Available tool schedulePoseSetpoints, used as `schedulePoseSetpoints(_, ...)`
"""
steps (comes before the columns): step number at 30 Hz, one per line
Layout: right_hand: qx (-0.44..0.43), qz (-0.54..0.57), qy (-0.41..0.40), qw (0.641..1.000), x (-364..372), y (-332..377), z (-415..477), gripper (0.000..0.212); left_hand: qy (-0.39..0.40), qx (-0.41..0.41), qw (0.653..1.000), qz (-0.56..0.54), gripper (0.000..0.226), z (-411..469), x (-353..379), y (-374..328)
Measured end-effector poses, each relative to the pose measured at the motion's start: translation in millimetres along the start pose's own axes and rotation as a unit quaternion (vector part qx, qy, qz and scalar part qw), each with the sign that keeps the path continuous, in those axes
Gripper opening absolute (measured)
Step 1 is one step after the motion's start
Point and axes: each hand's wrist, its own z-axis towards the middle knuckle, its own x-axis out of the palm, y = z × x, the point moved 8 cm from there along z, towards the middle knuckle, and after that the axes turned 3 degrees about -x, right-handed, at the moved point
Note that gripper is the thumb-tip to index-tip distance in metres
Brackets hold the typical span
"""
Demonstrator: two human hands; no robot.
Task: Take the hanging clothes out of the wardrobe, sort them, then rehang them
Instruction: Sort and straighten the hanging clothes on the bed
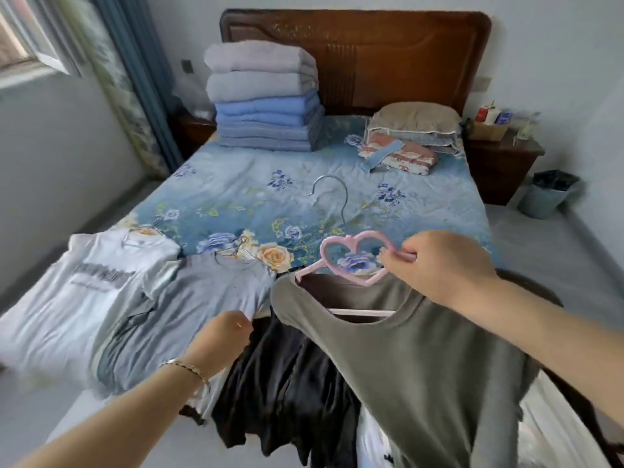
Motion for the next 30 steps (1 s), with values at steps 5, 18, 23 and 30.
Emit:
schedulePoseSetpoints(5,-0.090,0.043,-0.053,0.994,-57,110,-12,0.052,-0.066,-0.002,0.997,-0.047,0.023,-44,-87,54)
schedulePoseSetpoints(18,-0.023,0.181,0.019,0.983,64,150,56,0.051,-0.134,-0.094,0.984,-0.071,0.024,-28,-164,143)
schedulePoseSetpoints(23,-0.069,0.196,-0.008,0.978,134,148,106,0.035,-0.109,-0.119,0.987,-0.020,0.019,36,-177,147)
schedulePoseSetpoints(30,-0.027,0.171,-0.004,0.985,217,152,180,0.037,-0.062,-0.129,0.990,0.008,0.017,138,-186,166)
